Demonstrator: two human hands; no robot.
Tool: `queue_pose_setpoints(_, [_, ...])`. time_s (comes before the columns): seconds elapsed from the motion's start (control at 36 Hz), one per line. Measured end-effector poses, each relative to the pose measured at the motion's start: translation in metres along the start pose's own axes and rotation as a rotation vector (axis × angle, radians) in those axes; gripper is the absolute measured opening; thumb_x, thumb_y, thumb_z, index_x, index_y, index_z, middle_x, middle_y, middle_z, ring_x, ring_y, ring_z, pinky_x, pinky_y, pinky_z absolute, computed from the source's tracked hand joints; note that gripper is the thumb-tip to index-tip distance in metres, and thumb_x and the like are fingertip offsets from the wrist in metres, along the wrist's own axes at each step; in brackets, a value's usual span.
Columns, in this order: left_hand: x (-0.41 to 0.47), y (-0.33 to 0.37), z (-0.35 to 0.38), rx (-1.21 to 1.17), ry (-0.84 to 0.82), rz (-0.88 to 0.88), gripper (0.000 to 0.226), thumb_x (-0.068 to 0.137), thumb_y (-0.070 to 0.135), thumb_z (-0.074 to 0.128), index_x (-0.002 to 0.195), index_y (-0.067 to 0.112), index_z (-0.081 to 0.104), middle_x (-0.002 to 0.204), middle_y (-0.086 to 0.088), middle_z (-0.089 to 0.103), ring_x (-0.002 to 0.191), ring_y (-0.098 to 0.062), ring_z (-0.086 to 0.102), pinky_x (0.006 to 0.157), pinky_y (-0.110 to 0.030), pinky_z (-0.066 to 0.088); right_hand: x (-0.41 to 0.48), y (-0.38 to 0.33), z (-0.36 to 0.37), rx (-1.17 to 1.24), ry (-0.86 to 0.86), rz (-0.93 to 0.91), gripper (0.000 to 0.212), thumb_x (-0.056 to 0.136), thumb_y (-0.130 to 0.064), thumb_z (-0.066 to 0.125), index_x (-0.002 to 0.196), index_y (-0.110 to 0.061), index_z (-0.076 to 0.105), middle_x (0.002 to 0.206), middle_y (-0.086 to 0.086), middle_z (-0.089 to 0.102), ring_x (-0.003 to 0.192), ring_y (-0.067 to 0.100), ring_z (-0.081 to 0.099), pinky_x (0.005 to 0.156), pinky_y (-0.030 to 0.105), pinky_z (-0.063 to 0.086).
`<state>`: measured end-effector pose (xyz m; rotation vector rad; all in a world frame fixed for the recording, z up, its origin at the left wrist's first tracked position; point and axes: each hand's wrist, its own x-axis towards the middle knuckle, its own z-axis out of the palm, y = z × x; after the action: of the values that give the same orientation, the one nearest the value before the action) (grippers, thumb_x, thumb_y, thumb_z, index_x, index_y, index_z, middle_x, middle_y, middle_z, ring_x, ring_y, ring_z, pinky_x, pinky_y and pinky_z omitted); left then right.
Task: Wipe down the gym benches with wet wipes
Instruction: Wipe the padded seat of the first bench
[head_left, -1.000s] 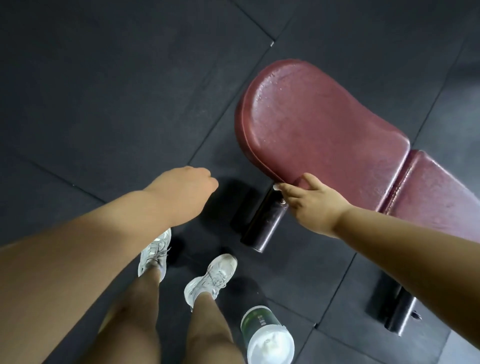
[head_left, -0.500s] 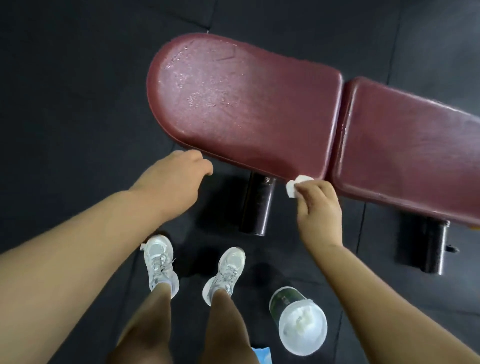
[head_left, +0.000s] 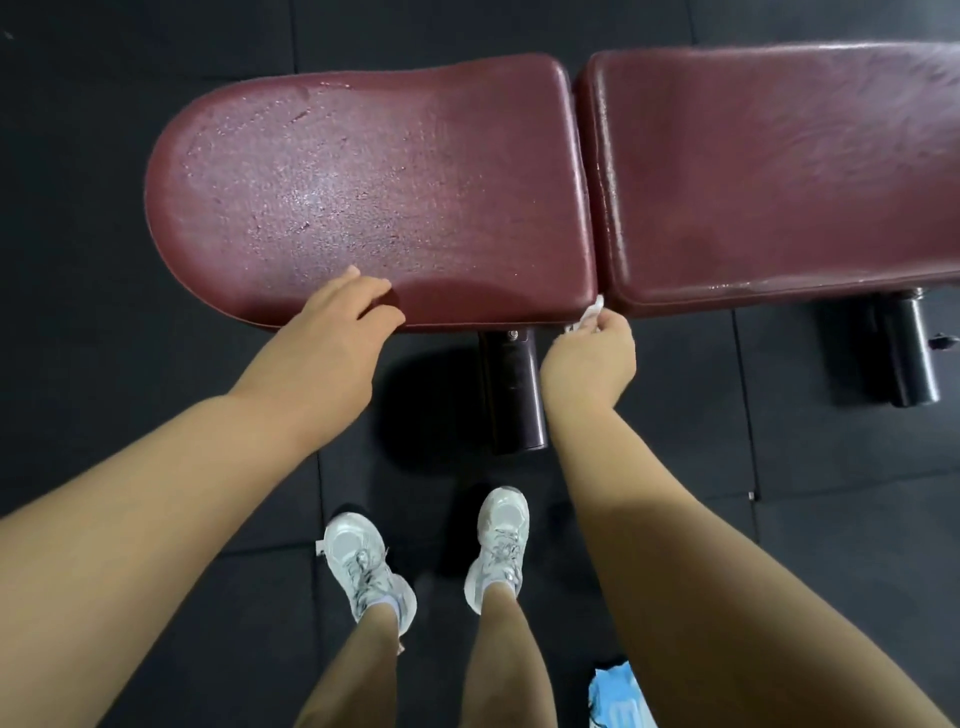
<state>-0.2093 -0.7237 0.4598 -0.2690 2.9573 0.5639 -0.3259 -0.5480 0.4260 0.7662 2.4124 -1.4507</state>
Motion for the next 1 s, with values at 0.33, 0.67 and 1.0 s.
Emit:
queue_pose_setpoints(0.33, [-0.014,-0.022,-0.021,0.026,-0.138,-0.102,0.061,0.086,-0.015,0.037,0.143,0.006,0.035,0.155,-0.011,0.018,0.145,-0.030,0.009,0.113,-0.040,0.020,-0.041,-0.014,0.031,-0.766,-0.293,-0.061,0.035,0.091,-0.015,0.045,0.124,-0.024,0.051,0.118,-0.001,0.060,0.110,0.022,0.054,0.078,0.030,0.032])
queue_pose_setpoints(0.67, [-0.039,-0.052,-0.042,0.053,-0.317,-0.215,0.069,0.088,-0.010,0.031,0.150,0.016,0.015,0.158,0.006,-0.005,0.146,-0.017,-0.002,0.113,-0.026,0.015,-0.106,-0.011,0.094,-0.463,-0.561,0.095,0.027,0.076,-0.001,0.046,0.093,-0.021,0.043,0.107,0.002,0.057,0.105,0.020,0.058,0.088,0.028,0.047])
queue_pose_setpoints(1.0, [-0.028,-0.031,-0.050,0.065,-0.321,-0.208,0.049,0.087,-0.002,0.039,0.130,0.021,0.048,0.123,0.000,0.052,0.111,-0.025,0.051,0.087,-0.040,0.046,-0.076,-0.019,0.010,-0.151,-0.547,-0.294,0.009,0.091,-0.033,0.059,0.088,-0.030,0.051,0.062,-0.014,0.059,0.061,-0.001,0.056,0.064,0.020,0.050])
